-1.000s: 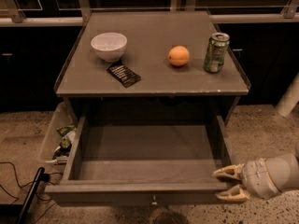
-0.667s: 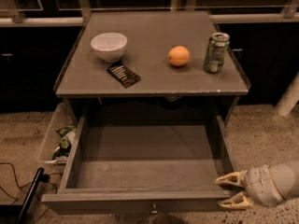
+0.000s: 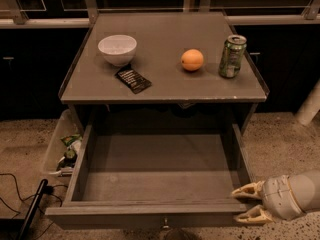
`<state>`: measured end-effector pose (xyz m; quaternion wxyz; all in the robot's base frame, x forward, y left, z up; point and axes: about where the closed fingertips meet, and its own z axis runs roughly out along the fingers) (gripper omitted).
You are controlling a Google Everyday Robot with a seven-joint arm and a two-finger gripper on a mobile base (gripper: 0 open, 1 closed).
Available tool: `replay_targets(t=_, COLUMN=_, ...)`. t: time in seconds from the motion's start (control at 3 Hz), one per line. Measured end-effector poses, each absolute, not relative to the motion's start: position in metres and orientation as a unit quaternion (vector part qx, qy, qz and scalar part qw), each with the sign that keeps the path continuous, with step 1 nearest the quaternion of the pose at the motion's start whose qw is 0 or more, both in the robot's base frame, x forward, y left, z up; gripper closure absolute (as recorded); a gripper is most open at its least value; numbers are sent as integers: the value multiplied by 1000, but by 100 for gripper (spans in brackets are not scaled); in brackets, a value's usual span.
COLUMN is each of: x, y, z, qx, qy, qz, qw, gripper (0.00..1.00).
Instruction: Open top drawer
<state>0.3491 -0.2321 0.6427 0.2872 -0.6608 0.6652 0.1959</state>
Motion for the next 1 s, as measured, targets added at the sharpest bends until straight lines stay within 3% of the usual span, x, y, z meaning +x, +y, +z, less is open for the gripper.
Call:
replay_targets(t=0.33, x=349, y=-232, z=643, qx=-661, qy=665, qz=196, qw=287, gripper=11)
replay_targets(t=0.67, x=349, y=-232, z=643, qx=-661, qy=665, qz=196, qw=287, gripper=0)
replay_targets(t=1.0, x=350, y=-231, z=644, qx=-661, qy=665, qz=196, qw=288, gripper=0)
